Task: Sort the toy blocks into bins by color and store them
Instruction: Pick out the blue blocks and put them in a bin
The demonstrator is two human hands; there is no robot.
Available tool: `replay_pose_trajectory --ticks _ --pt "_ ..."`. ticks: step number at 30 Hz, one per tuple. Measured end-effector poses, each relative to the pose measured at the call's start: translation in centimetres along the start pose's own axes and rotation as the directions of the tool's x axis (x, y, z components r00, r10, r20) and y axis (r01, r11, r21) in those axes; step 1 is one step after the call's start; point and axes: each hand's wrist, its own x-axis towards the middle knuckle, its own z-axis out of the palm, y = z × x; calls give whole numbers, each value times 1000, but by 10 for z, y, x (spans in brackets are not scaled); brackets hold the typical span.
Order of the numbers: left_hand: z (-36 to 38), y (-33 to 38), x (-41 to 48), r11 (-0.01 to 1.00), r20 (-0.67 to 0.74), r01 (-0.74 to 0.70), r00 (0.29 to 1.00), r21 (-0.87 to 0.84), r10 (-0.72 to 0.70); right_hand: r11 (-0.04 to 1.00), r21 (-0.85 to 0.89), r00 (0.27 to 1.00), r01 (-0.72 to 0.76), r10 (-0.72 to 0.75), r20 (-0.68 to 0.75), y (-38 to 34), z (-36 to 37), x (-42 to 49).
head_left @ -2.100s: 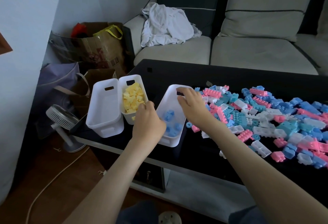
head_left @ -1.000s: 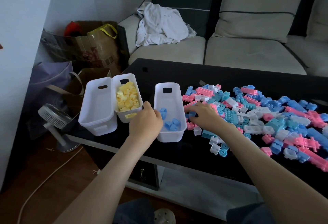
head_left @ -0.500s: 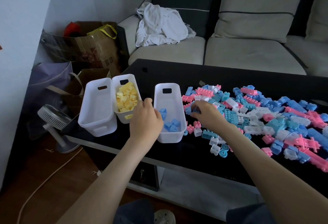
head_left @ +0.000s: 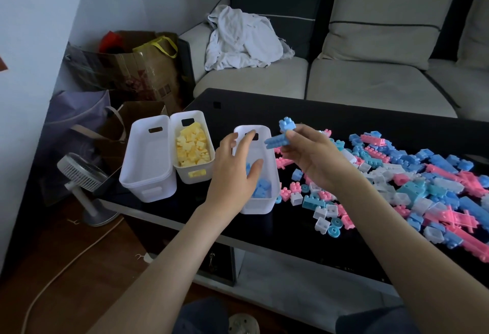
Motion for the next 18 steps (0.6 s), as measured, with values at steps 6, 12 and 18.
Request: replay_pose_trajectory --ticks 6,12,18 --pt "-3 0 1 999 29 -32 999 13 32 983 161 989 -88 67 129 9 18 1" --pt "-8 -4 -1 965 -18 64 998 256 -62 991 -36 990 -129 126 -65 21 21 12" --pt "-9 -6 1 869 134 147 963 472 -236 588 -808 994 34 -104 -34 35 16 14"
